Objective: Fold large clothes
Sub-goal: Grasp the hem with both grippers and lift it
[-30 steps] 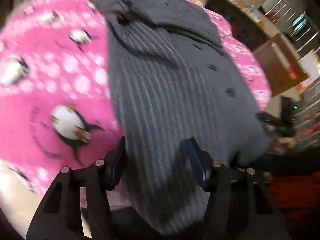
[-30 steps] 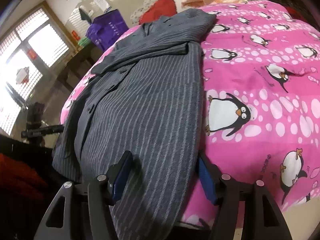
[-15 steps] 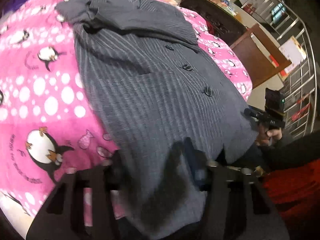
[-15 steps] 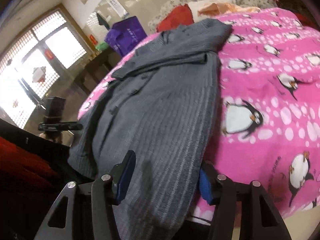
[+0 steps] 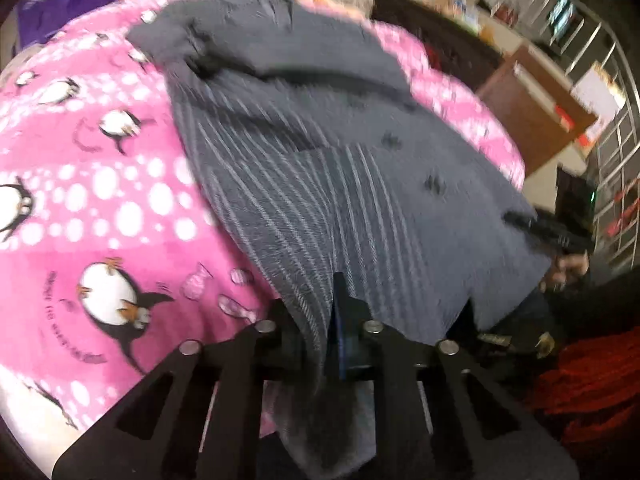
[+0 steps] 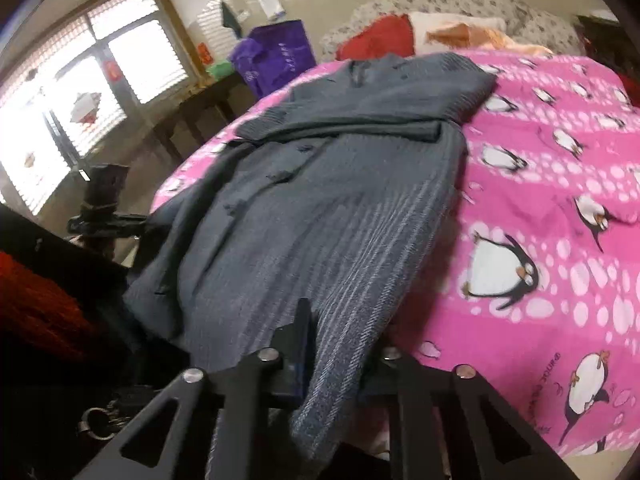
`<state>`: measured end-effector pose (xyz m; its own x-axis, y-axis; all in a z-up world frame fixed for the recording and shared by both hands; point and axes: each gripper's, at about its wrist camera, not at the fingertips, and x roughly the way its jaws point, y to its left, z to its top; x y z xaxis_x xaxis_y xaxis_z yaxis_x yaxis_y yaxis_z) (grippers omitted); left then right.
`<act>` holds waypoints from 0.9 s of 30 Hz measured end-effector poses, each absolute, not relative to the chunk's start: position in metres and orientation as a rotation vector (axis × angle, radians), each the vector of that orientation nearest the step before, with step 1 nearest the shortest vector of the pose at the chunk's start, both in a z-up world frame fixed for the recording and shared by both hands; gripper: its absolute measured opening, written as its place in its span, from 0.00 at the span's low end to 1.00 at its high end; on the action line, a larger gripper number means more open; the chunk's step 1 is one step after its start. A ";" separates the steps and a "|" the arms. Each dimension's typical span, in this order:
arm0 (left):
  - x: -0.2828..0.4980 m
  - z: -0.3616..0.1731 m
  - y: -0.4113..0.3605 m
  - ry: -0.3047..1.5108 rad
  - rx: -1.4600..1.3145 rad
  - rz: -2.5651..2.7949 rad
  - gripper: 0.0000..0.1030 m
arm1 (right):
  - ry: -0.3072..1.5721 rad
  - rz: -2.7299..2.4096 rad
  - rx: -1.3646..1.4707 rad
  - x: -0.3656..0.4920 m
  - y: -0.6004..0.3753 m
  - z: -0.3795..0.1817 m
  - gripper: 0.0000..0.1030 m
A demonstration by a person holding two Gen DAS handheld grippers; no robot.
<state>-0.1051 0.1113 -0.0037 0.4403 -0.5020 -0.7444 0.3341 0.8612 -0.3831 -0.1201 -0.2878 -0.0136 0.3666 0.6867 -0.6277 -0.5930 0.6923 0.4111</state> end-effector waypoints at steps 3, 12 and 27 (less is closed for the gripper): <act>-0.117 0.013 0.124 0.910 -0.234 -0.510 0.07 | 0.804 0.883 0.235 -0.126 -0.298 0.001 0.07; -0.153 0.061 0.149 0.777 -0.370 -0.590 0.06 | 0.651 0.990 0.419 -0.155 -0.321 0.045 0.06; -0.041 0.117 0.209 0.571 -0.625 -0.309 0.06 | 0.525 0.769 0.559 -0.028 -0.364 0.079 0.05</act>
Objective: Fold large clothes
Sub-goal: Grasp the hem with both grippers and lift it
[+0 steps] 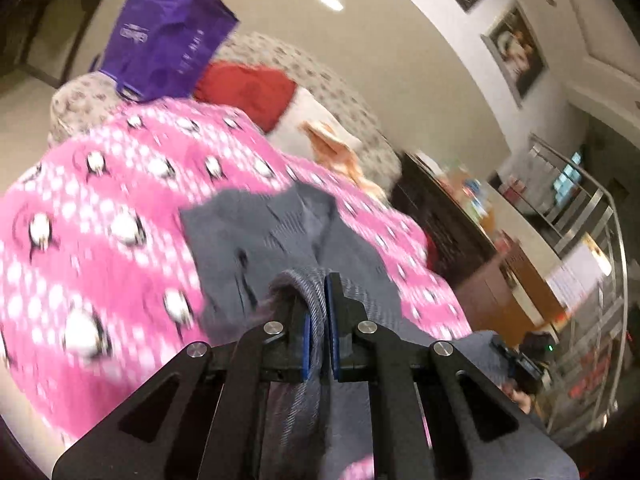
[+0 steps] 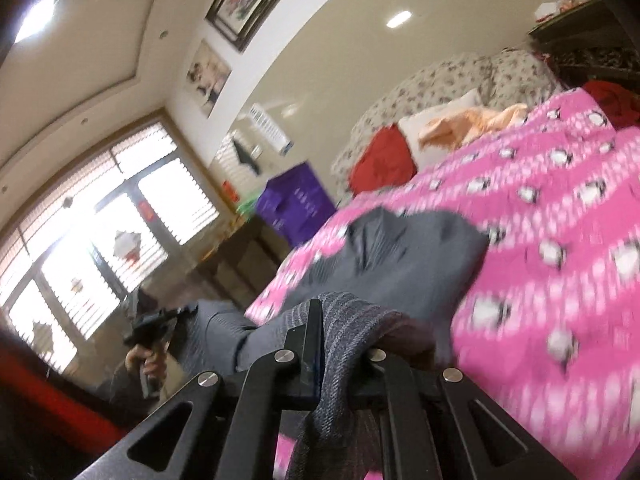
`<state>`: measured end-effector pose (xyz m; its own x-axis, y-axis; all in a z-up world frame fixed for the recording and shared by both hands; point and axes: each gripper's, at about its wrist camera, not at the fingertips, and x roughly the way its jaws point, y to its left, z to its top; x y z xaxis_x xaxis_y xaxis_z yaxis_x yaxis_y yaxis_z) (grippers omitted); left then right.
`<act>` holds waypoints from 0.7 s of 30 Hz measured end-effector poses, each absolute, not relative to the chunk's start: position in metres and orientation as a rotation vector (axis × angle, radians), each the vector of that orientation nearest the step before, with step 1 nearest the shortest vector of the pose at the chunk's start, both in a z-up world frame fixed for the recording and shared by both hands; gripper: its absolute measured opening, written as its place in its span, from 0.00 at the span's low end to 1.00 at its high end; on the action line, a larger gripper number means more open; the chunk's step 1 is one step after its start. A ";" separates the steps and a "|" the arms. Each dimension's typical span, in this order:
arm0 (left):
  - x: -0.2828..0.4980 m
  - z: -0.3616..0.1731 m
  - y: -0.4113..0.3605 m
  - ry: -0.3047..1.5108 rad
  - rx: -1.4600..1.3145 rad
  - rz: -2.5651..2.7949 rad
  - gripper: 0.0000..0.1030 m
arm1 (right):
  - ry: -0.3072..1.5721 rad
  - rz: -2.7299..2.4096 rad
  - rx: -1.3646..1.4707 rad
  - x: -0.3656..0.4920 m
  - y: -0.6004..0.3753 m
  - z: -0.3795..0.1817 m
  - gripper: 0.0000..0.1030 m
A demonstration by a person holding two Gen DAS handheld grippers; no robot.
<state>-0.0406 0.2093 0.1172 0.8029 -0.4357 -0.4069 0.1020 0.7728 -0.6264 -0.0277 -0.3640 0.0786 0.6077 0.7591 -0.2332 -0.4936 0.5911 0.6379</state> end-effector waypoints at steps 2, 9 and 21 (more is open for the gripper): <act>-0.015 0.114 0.218 0.574 -0.669 -0.267 0.06 | 0.539 0.729 0.582 0.017 -0.358 0.077 0.05; 0.105 0.067 0.233 0.761 -0.680 -0.043 0.06 | 0.751 0.533 0.550 0.166 -0.314 0.032 0.05; 0.185 -0.014 0.175 0.920 -0.114 0.076 0.09 | 0.928 0.347 0.474 0.232 -0.284 -0.041 0.05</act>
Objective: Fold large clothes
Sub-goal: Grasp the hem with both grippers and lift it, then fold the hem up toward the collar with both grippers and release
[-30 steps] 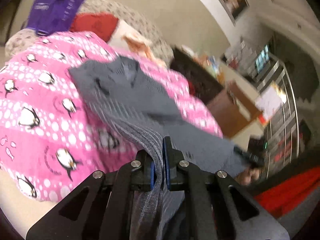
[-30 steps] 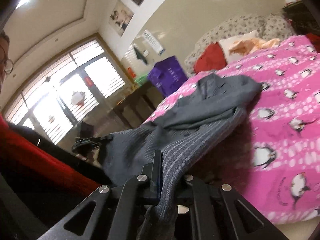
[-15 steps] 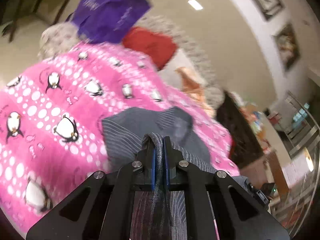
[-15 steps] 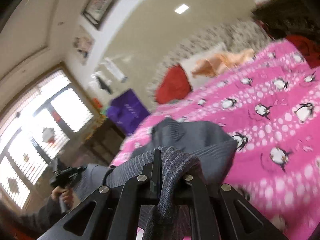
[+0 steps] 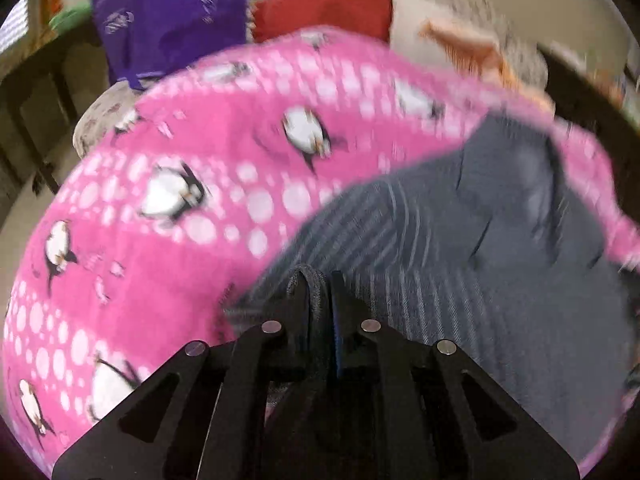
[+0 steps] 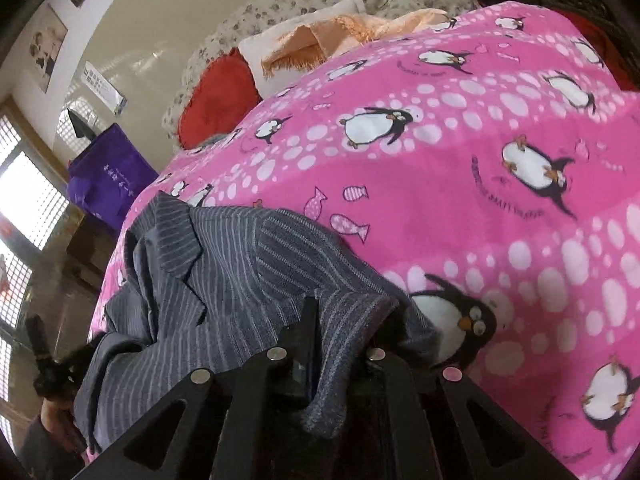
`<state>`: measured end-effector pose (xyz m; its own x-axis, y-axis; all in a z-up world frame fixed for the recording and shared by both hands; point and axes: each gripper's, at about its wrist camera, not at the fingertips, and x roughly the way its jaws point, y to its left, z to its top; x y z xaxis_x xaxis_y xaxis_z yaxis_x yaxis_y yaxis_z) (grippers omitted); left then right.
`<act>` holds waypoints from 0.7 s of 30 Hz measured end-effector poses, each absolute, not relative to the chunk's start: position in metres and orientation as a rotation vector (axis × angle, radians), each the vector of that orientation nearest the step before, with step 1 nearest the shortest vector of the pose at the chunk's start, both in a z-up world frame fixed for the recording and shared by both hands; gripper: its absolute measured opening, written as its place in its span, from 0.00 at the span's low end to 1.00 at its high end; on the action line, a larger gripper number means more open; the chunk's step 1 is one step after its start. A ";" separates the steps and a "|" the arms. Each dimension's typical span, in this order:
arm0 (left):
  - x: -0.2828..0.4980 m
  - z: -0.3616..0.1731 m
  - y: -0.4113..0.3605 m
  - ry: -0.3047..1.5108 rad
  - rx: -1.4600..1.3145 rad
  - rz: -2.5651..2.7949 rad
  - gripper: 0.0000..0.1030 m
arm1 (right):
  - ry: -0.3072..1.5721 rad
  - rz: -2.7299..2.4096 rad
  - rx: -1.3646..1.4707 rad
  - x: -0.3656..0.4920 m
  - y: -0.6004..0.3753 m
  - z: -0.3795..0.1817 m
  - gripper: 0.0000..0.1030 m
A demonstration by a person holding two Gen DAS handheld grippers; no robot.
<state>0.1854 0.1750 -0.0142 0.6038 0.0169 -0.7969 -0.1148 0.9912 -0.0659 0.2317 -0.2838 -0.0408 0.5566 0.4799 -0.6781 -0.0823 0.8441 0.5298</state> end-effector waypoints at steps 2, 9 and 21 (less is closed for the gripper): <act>0.179 -0.014 0.173 0.880 -0.093 0.088 0.09 | 0.945 0.360 0.527 0.228 -0.290 -0.036 0.11; 0.170 0.006 0.204 0.955 -0.268 -0.032 0.16 | 0.857 0.480 0.565 0.175 -0.317 0.030 0.18; 0.054 0.053 0.213 0.779 -0.305 -0.035 0.60 | 0.834 0.520 0.363 0.069 -0.313 0.040 0.29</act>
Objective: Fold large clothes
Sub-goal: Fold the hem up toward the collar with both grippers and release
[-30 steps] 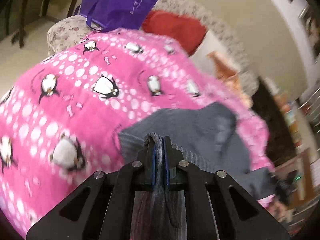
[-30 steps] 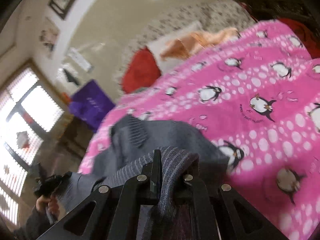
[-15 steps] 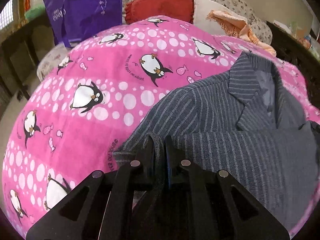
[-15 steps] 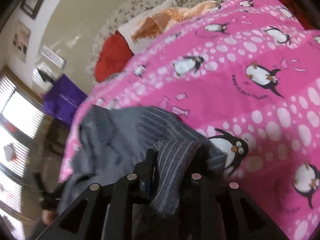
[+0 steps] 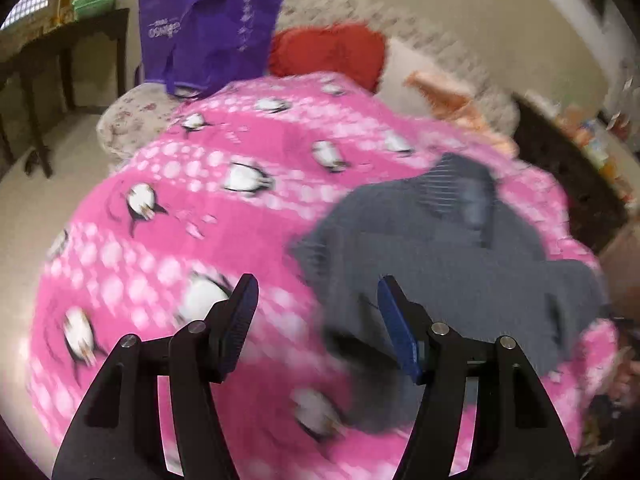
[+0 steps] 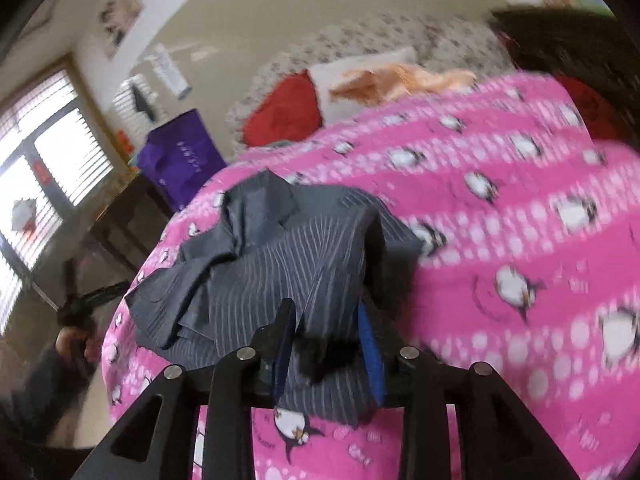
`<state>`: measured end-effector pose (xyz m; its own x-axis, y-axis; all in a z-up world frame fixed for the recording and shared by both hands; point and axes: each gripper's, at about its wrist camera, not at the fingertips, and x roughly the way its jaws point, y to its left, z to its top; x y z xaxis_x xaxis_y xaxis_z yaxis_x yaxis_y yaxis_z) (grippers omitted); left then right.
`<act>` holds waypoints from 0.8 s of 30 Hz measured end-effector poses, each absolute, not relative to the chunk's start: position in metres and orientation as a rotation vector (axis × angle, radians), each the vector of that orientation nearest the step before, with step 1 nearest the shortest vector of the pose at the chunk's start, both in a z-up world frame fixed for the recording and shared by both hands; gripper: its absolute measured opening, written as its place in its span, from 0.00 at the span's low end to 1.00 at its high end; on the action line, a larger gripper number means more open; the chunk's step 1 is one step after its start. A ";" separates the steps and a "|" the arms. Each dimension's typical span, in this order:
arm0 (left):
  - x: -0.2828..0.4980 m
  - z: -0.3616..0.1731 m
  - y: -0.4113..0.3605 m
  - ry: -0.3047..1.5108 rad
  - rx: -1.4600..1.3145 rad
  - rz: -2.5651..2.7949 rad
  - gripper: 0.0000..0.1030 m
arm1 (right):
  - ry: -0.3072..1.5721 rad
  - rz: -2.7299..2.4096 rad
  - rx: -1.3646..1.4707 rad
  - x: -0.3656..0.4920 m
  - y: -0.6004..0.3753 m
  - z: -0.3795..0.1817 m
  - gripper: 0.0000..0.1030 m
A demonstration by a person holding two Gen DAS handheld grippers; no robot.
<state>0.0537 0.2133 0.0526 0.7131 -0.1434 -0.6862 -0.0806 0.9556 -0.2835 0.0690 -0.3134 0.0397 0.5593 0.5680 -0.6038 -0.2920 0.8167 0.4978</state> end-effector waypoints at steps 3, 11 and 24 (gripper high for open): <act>0.021 0.050 0.174 0.787 -0.288 -0.149 0.60 | 0.858 0.656 0.292 0.050 -0.290 0.037 0.29; 0.030 0.019 0.111 0.898 -0.201 -0.193 0.41 | 0.933 0.533 0.128 0.063 -0.254 0.001 0.28; 0.110 0.020 0.115 0.928 -0.230 -0.113 0.41 | 1.010 0.507 0.028 0.155 -0.213 -0.005 0.28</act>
<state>0.1099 0.1149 0.0196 0.5955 -0.1953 -0.7793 -0.0020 0.9696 -0.2445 0.1548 -0.2131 -0.0049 0.4267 0.4180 -0.8020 -0.3927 0.8845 0.2521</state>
